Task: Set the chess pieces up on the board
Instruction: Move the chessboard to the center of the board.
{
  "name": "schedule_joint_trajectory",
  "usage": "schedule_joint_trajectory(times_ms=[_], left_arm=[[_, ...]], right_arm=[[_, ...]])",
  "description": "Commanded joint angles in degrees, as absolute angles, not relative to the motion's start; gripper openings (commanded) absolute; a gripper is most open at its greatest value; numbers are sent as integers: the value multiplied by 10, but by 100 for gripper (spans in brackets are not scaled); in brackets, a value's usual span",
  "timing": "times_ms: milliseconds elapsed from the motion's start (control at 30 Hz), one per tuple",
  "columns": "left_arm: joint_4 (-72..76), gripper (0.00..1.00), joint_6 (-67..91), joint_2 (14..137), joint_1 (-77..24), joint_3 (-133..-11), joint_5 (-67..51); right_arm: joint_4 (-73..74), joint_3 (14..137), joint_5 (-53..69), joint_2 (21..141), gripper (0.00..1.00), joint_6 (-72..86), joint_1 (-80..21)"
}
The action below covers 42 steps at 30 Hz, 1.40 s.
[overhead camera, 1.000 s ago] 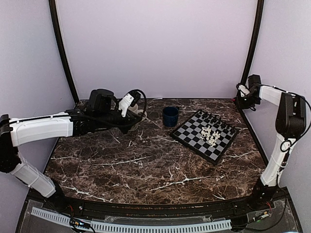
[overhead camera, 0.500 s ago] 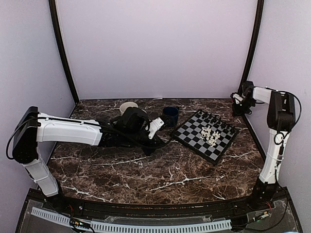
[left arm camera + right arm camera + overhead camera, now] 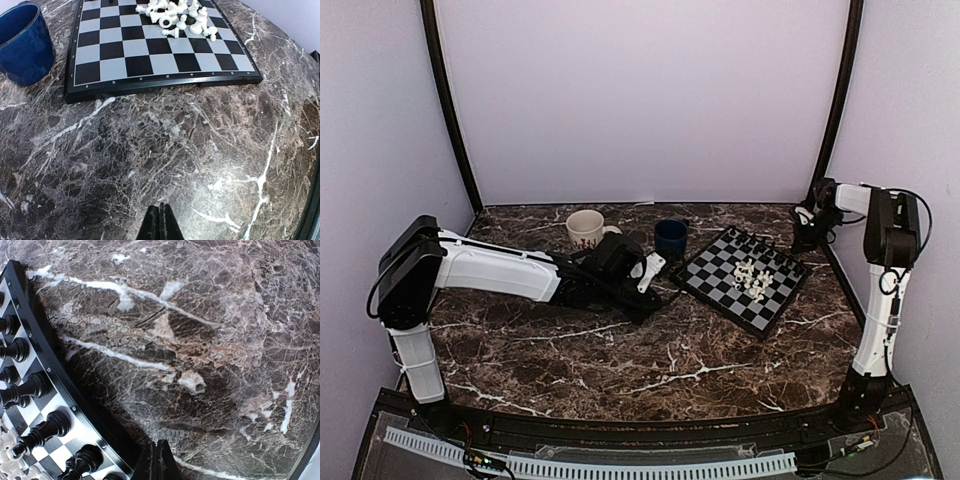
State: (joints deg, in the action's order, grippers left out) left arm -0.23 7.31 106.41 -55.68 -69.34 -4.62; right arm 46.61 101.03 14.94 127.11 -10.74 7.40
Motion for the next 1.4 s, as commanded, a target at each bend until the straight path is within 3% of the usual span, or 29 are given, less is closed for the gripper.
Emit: schedule_joint_trajectory(times_ms=[0,700,1367], left_arm=[[-19,0,89,1086,-557,-720,-20],[-24,0,97,1150,-554,-753,-21],[15,0,218,1190,-488,-749,-36]], right_arm=[[482,1022,158,1279,0,-96,77],[484,967,165,1264,0,-101,76],[452,810,216,1174,0,-122,39]])
